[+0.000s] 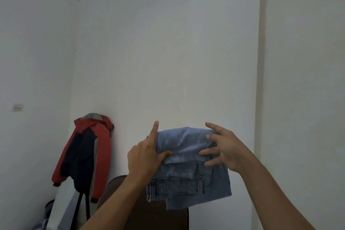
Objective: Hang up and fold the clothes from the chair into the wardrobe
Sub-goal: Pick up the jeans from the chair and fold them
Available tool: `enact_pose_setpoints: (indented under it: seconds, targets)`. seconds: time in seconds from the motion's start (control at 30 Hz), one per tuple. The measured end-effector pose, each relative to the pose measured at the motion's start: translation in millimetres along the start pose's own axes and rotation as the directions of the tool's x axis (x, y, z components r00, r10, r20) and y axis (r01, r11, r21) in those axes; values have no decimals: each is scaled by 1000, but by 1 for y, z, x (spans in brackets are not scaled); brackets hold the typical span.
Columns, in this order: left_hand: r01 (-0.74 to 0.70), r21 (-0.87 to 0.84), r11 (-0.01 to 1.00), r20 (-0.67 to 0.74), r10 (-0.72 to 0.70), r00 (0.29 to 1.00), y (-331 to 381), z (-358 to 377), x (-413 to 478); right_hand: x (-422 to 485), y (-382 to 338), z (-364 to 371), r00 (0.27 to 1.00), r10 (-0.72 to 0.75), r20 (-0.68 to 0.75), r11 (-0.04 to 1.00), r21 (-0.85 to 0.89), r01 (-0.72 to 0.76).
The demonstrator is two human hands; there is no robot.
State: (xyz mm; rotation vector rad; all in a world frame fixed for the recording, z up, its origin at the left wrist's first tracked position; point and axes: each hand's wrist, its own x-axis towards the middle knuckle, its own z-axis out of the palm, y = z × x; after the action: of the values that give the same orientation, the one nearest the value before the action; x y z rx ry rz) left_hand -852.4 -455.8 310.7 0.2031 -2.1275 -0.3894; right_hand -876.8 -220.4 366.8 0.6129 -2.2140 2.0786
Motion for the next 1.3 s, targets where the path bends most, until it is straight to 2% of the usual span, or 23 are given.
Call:
enact_pose_setpoints:
  seconds: [0.07,0.13,0.17,0.2,0.23,0.27,0.3,0.33,0.4,0.5,0.57,0.67,0.7,0.77,0.83,0.9,1.0,1.07,1.1,1.17,1.23,1.27,1.3]
  targets:
    - [58,-69,996,82,-52,995,-9,13,4,1,6,1,1000,-13,5,998,58,13]
    - [199,-286,937,280,-117,953,-15,16,9,1,14,1,998,-64,-11,993,100,65]
    - [367,-462,808,424,-162,891,-16,14,11,1,19,1,995,-100,-20,987,124,102]
    - [600,-574,557,611,-197,767,-13,12,14,0,23,1,989,-145,-30,979,142,148]
    - [789,-557,258,777,-173,605,-10,11,14,-2,29,2,981,-187,-46,969,156,192]
    - [868,-497,1,862,-118,493,-7,13,12,-5,36,4,974,-220,-56,961,161,226]
    - [867,-474,-153,880,-114,461,-5,19,9,-9,44,5,967,-247,-58,956,149,253]
    - [840,-488,-237,873,-143,467,-1,26,6,-15,52,8,959,-276,-55,954,103,281]
    - [781,-588,-212,794,-334,507,4,41,-2,-32,67,16,946,-323,-26,946,-22,322]
    - [697,-714,-71,598,-579,554,6,64,-23,-52,93,24,951,-309,-17,947,-98,306]
    - [623,-779,-64,536,-584,610,4,81,-42,-66,117,26,950,-300,-85,947,-144,286]
    - [514,-854,-87,476,-531,701,6,91,-78,-89,152,33,951,-213,-225,977,-78,201]
    - [483,-872,-83,449,-527,722,10,91,-89,-99,160,38,952,-155,-265,988,-17,156]
    - [439,-898,-42,398,-504,767,19,90,-110,-115,171,41,939,102,-329,980,193,-38]
    - [427,-904,-10,387,-445,808,27,90,-130,-127,179,30,867,366,-338,887,407,-216]
    - [441,-898,2,407,-380,830,35,88,-147,-140,179,11,804,527,-276,766,564,-308]
    - [481,-877,-9,464,-281,840,54,81,-175,-161,186,-18,786,610,-102,613,689,-387]
    - [507,-862,-17,498,-220,839,69,75,-197,-177,191,-34,775,621,-116,584,727,-360]
    - [521,-854,-11,513,-192,837,76,71,-208,-186,195,-43,771,611,-180,612,725,-316]
    - [556,-831,-1,551,-147,822,84,66,-228,-213,195,-60,761,538,-363,735,643,-213]
    - [631,-776,-29,631,-68,773,82,63,-240,-249,194,-76,765,463,-446,803,577,-149]
    - [704,-707,-66,706,5,708,80,61,-243,-271,190,-84,777,427,-462,826,548,-128]
    - [795,-601,-87,788,104,607,79,58,-246,-294,186,-91,787,393,-476,846,523,-106]
